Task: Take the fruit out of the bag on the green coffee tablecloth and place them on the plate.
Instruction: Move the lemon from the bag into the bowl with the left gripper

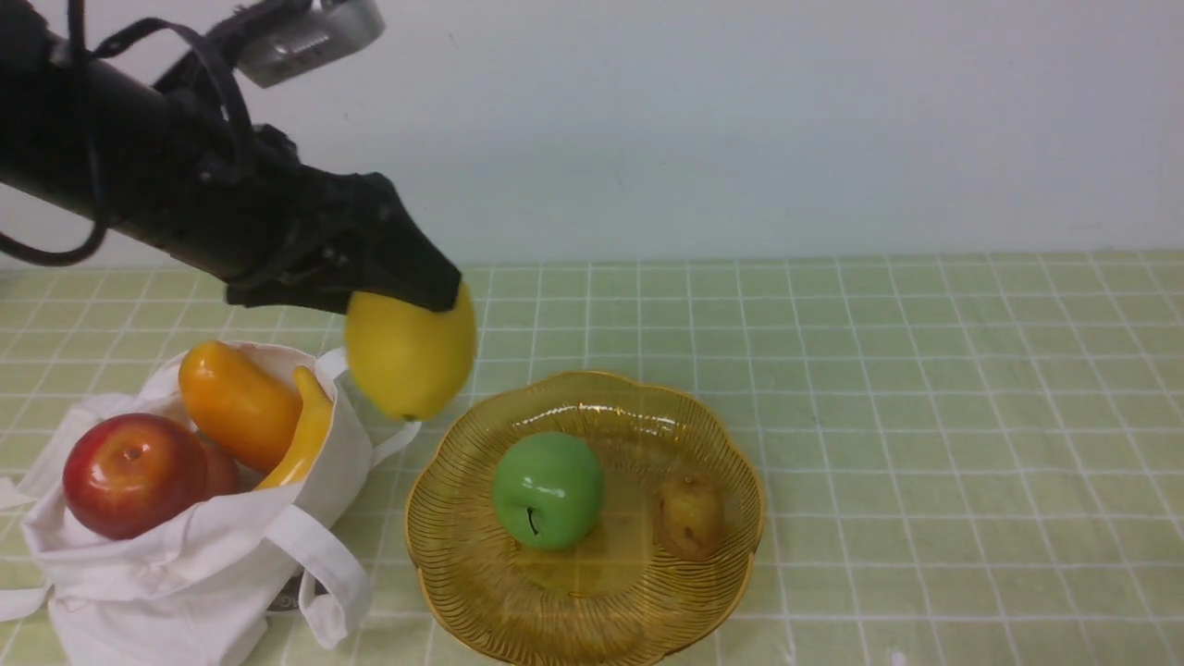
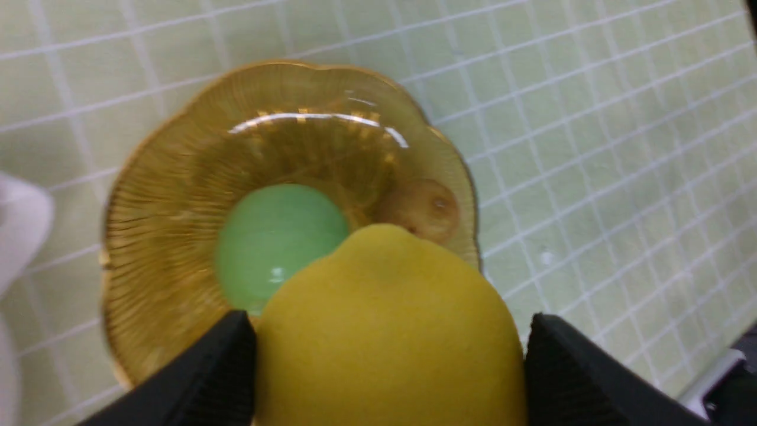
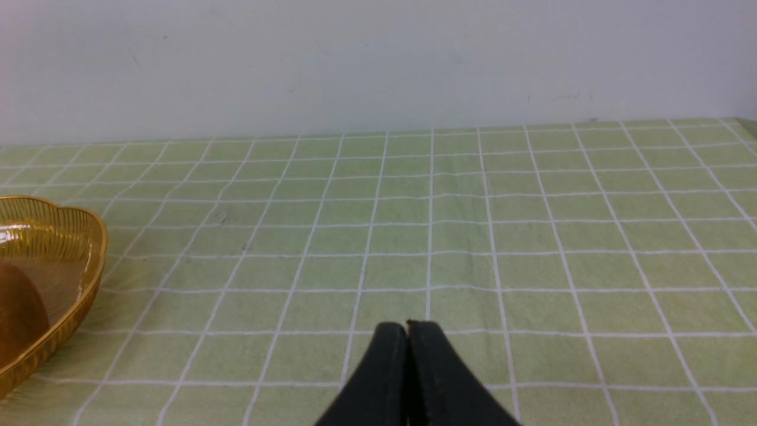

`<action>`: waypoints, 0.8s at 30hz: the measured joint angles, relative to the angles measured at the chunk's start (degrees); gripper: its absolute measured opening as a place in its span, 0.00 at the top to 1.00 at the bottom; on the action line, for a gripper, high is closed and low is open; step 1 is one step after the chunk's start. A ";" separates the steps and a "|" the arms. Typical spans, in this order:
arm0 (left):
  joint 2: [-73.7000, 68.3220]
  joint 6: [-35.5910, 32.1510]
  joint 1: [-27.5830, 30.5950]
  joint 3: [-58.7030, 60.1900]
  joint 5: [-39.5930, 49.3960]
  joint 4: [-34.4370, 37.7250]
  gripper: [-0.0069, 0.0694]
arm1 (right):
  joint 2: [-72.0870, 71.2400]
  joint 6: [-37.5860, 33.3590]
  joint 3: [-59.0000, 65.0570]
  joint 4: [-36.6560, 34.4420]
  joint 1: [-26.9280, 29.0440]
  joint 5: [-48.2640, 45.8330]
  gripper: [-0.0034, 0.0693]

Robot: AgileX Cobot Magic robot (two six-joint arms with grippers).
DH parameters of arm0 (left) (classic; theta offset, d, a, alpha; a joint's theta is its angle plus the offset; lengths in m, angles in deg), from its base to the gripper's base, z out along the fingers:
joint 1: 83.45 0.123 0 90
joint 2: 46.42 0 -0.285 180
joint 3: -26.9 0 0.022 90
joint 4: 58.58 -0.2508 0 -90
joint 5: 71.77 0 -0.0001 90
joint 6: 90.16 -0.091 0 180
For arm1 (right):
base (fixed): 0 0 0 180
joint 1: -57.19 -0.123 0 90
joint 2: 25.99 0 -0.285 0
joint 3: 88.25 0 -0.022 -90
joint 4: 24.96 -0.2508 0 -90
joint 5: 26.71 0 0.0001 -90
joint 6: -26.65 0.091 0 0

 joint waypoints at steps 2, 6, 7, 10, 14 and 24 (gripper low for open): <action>-1.76 -0.88 -2.06 0.00 0.05 1.73 0.23 | 0.00 0.00 0.00 0.00 0.00 0.00 0.97; -7.02 -2.12 -9.09 0.00 -1.06 2.88 0.23 | 0.00 0.00 0.00 0.00 0.00 0.00 0.97; -8.10 -2.42 -10.45 0.00 -1.54 2.66 0.23 | 0.00 0.00 0.00 0.00 0.00 0.00 0.97; -11.86 -2.59 -14.57 0.00 -3.43 1.29 0.23 | 0.00 0.00 0.00 0.00 0.00 0.00 0.97; -15.87 -2.65 -17.45 0.00 -7.96 -0.40 0.23 | 0.00 0.00 0.00 0.00 0.00 0.00 0.97; -18.05 -2.65 -17.85 0.00 -17.64 -3.58 0.03 | 0.00 0.00 0.00 0.00 0.00 0.00 0.97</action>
